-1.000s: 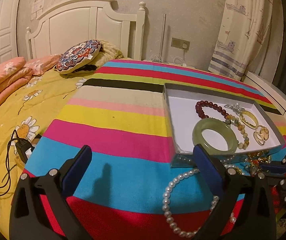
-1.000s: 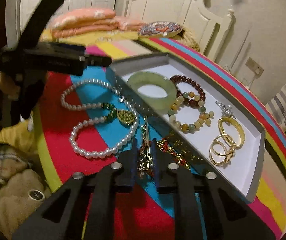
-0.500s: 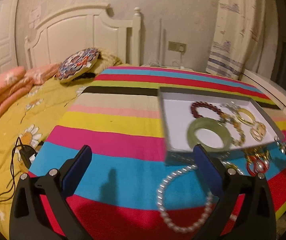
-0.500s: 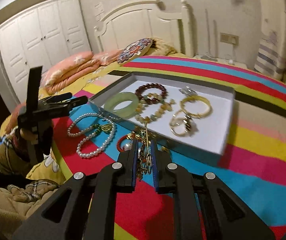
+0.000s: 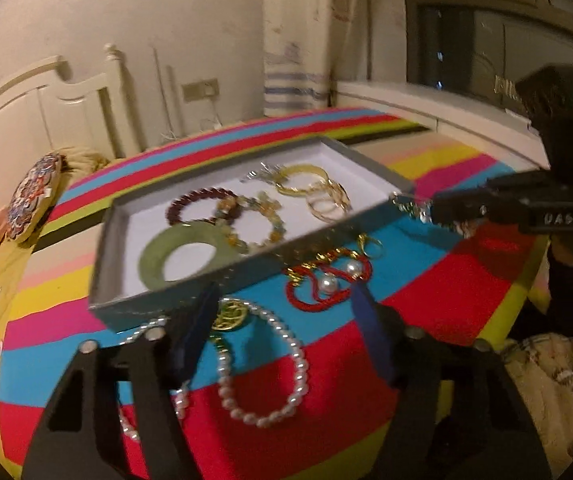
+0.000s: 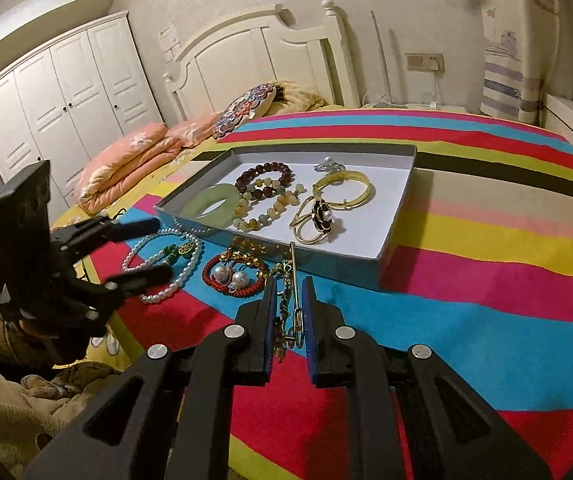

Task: Organize jewelry
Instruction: 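Grasp the gold chain pin with the right gripper while the left reaches the red cord necklace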

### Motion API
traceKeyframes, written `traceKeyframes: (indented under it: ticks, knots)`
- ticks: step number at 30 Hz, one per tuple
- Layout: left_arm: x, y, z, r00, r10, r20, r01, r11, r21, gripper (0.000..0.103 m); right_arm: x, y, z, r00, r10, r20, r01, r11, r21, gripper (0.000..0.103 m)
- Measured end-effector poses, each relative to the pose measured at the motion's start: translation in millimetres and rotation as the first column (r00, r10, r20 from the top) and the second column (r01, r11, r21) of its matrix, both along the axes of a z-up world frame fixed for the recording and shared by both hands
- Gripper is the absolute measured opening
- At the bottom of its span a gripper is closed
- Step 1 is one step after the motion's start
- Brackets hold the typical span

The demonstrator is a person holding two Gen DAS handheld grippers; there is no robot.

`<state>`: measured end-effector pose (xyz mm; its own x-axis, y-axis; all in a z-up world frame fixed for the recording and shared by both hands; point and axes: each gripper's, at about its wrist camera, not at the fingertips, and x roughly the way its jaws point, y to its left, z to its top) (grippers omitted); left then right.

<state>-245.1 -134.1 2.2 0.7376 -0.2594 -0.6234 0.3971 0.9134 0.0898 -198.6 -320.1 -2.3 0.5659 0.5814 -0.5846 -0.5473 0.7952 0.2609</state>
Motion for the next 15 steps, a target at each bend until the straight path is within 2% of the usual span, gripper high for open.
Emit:
traceKeyframes:
  ticks: [2,4,7,10,15]
  knots:
    - [7.4,-3.4,-4.7,1.000,-0.005,-0.024,0.006,1.000,0.007,0.041,0.6,-0.5,0.0,1.000,-0.001,0.000,0.001,1.000,0.003,0.013]
    - [17.8,-3.3,-7.4,0.999,0.001,-0.047,0.000,1.000,0.007,0.032,0.8,-1.5,-0.3,1.000,-0.007,0.000,0.007,1.000,0.006,0.013]
    - [27.5,-3.5,-6.3,0.998,0.003,-0.062,-0.003,1.000,0.005,0.027,2.0,-4.9,-1.0,1.000,-0.016,0.001,0.016,1.000,0.009,0.013]
    - [28.5,-8.6,-0.5,0.997,-0.026,-0.073,0.026,1.000,-0.005,0.027,3.6,-5.6,-1.5,1.000,-0.023,-0.001,0.023,1.000,0.012,0.013]
    - [40.8,-19.2,-12.4,0.993,0.004,-0.115,0.004,0.998,0.069,0.026,2.3,-4.8,-2.4,1.000,-0.024,-0.002,0.024,1.000,0.013,0.013]
